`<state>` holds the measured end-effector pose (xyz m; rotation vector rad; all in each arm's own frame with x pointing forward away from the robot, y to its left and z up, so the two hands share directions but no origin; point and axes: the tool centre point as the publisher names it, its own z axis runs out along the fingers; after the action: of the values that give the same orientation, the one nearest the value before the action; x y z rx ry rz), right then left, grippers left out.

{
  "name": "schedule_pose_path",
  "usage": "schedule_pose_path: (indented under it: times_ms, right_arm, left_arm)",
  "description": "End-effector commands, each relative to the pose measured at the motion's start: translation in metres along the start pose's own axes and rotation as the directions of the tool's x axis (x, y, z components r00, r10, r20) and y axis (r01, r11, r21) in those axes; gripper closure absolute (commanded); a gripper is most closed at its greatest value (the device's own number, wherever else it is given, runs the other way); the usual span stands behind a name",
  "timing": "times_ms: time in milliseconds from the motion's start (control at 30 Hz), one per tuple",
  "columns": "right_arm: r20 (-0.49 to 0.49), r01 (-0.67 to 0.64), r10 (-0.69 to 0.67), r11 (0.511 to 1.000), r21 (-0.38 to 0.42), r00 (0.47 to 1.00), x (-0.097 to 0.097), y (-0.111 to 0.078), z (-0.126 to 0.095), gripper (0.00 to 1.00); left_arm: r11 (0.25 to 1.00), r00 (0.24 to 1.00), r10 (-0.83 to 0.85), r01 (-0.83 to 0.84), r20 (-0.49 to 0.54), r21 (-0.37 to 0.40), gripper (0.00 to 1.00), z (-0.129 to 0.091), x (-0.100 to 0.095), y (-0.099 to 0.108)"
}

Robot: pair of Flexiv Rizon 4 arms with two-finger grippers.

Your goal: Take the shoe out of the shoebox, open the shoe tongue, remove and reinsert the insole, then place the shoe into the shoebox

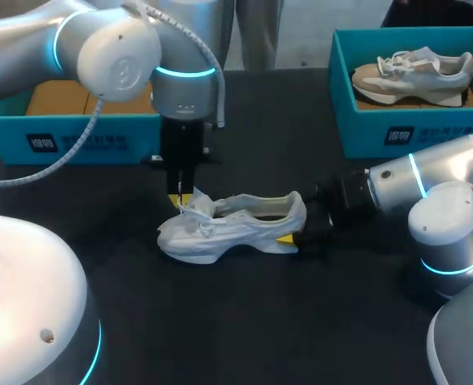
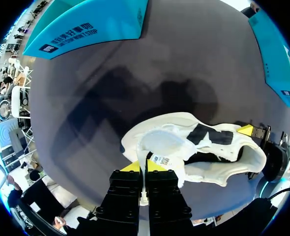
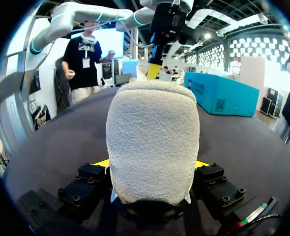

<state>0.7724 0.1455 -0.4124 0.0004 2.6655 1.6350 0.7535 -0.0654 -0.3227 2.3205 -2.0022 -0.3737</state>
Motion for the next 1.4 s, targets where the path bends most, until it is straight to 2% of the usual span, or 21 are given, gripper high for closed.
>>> schedule_pose_path:
  times_ms: [33, 67, 133, 167, 233, 300, 333, 400, 433, 900, 1100, 1400]
  right_arm:
    - [0.002, 0.0, 0.0, 1.0, 0.003, 1.0, 0.0, 0.0, 0.001, 1.0]
    - [0.002, 0.0, 0.0, 1.0, 0.003, 1.0, 0.0, 0.0, 0.001, 1.0]
    - [0.002, 0.0, 0.0, 1.0, 0.003, 1.0, 0.0, 0.0, 0.001, 1.0]
    - [0.002, 0.0, 0.0, 1.0, 0.003, 1.0, 0.0, 0.0, 0.001, 1.0]
    - [0.002, 0.0, 0.0, 1.0, 0.003, 1.0, 0.0, 0.0, 0.001, 1.0]
    - [0.002, 0.0, 0.0, 1.0, 0.003, 1.0, 0.0, 0.0, 0.001, 1.0]
    - [0.002, 0.0, 0.0, 1.0, 0.003, 1.0, 0.0, 0.0, 0.001, 1.0]
    - [0.002, 0.0, 0.0, 1.0, 0.003, 1.0, 0.0, 0.0, 0.001, 1.0]
    - [0.002, 0.0, 0.0, 1.0, 0.003, 1.0, 0.0, 0.0, 0.001, 1.0]
    - [0.002, 0.0, 0.0, 1.0, 0.003, 1.0, 0.0, 0.0, 0.001, 1.0]
    - [0.002, 0.0, 0.0, 1.0, 0.003, 1.0, 0.0, 0.0, 0.001, 1.0]
    - [0.002, 0.0, 0.0, 1.0, 0.003, 1.0, 0.0, 0.0, 0.001, 1.0]
  left_arm:
    - [1.0, 1.0, -0.006, 0.006, -0.012, 0.002, 1.0, 0.01, -0.008, 0.001]
    - [1.0, 1.0, -0.01, 0.011, -0.008, 0.003, 1.0, 0.012, -0.009, 0.001]
    - [1.0, 1.0, -0.013, 0.013, -0.006, -0.003, 0.86, 0.017, -0.011, 0.0]
    - [1.0, 1.0, -0.013, 0.013, -0.007, -0.004, 0.85, 0.019, -0.012, 0.0]
    - [1.0, 1.0, -0.022, 0.022, -0.002, -0.011, 0.78, 0.024, -0.013, -0.001]
    - [0.999, 0.999, -0.042, 0.042, 0.0, -0.029, 0.57, 0.029, -0.014, -0.004]
    - [0.998, 0.999, -0.045, 0.045, -0.003, -0.034, 0.52, 0.031, -0.014, -0.004]
    - [0.998, 0.999, -0.054, 0.054, 0.0, -0.038, 0.16, 0.034, -0.015, -0.005]
    - [0.998, 0.998, -0.055, 0.055, 0.0, -0.041, 0.02, 0.036, -0.016, -0.005]
    - [0.993, 0.996, -0.087, 0.087, 0.01, -0.082, 0.0, 0.049, -0.023, 0.002]
    - [0.995, 0.997, -0.072, 0.07, -0.022, -0.066, 0.0, 0.034, -0.017, 0.002]
    - [1.0, 0.997, 0.01, -0.01, -0.07, -0.003, 0.0, -0.004, 0.0, 0.005]
